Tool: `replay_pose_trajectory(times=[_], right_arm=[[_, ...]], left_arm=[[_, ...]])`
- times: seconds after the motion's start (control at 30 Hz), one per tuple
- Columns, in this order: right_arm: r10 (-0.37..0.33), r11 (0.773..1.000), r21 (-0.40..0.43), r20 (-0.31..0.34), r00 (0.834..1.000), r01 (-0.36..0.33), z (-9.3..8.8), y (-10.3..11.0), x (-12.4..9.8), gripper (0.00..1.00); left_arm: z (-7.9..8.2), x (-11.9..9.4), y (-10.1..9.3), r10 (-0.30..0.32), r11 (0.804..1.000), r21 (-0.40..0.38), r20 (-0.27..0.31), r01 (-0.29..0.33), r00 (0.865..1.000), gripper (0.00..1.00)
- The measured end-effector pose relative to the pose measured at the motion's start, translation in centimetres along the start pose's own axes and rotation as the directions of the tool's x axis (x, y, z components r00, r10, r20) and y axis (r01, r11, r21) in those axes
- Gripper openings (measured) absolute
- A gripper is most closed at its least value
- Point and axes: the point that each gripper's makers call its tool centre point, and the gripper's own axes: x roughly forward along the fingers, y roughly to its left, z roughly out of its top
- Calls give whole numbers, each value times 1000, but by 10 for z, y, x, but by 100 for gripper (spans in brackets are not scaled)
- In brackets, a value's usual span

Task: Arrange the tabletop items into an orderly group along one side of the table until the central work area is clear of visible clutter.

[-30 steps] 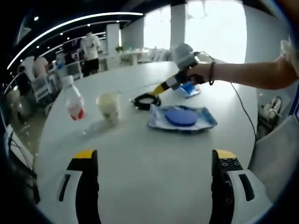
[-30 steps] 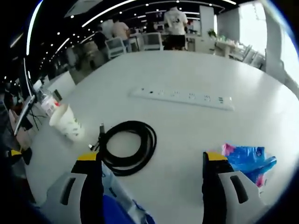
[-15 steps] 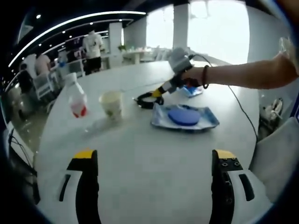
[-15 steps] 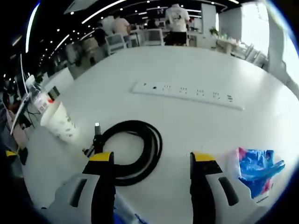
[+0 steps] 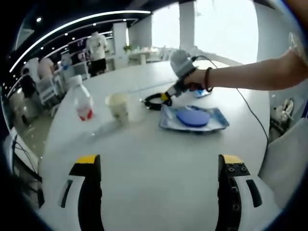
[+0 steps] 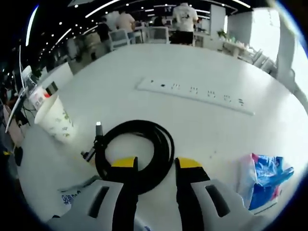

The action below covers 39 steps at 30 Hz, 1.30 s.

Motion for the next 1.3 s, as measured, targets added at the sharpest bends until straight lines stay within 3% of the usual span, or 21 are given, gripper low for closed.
replay_pose_trajectory(times=[0.23,0.6,0.7,0.77,1.17,1.3], right_arm=[[-34,995,87,-31,999,37,0,-8,1,17],[-73,992,100,-70,995,79,0,-10,1,7],[-78,988,128,-76,994,87,0,-13,-1,6],[-59,979,189,-80,995,73,1,-12,-3,5],[-51,968,244,-41,998,60,27,-21,-27,3],[-49,972,229,-32,998,55,36,-22,-36,3]], left_arm=[[0,0,0,-1,1000,2,-2,1,1000,99],[0,-1,2,4,1000,-11,0,-4,1000,98],[1,-2,2,5,1000,-17,6,-5,1000,98],[2,-2,2,1,1000,-20,11,-1,1000,97],[8,0,-2,-27,999,-19,40,28,999,97],[9,0,-4,-30,999,-13,40,30,999,96]])
